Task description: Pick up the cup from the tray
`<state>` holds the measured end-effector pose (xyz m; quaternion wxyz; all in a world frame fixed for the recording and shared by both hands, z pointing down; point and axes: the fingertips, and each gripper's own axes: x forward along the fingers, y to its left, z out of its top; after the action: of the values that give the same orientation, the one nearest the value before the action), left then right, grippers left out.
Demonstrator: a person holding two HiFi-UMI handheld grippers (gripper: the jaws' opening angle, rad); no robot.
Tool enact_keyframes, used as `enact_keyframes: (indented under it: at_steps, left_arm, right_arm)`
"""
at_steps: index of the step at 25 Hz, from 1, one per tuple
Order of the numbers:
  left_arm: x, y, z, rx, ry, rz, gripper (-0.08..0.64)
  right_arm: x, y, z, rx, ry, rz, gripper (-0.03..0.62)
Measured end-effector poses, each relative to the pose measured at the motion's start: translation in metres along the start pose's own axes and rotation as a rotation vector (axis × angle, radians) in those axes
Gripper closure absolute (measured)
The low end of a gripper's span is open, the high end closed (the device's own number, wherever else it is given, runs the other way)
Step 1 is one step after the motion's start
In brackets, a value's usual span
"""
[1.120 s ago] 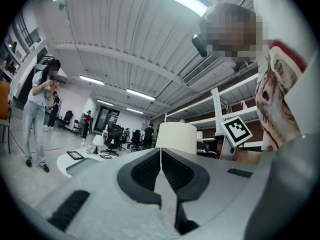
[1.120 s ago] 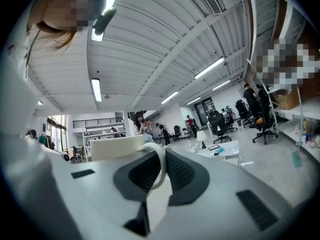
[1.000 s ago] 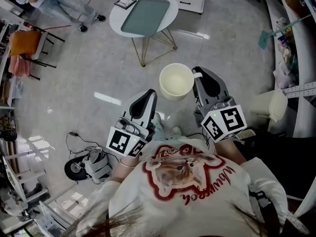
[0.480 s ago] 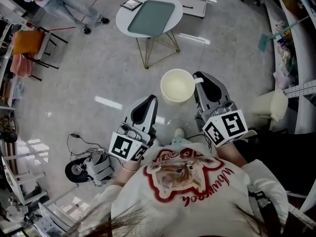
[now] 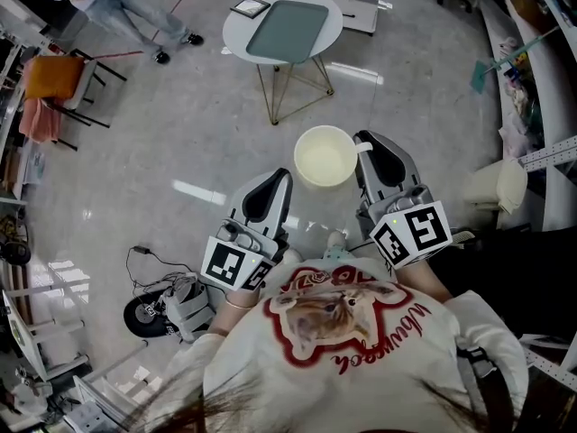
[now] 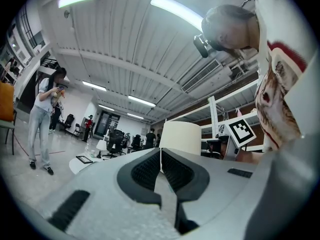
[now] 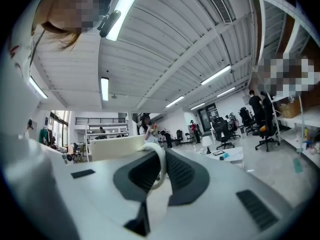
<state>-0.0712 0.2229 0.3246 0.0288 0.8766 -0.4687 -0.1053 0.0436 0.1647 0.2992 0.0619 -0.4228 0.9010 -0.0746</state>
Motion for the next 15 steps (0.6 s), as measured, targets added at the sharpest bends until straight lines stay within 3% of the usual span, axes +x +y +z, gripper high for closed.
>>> enact_keyframes:
  at_steps: [15]
  left_arm:
    - [-0.0011,-0.0023,0.0031,0.003,-0.017,-0.044,0.541]
  right_arm:
    - [-0.009,0.0062,0.0004,-0.019,-0.015,-0.033,0.546]
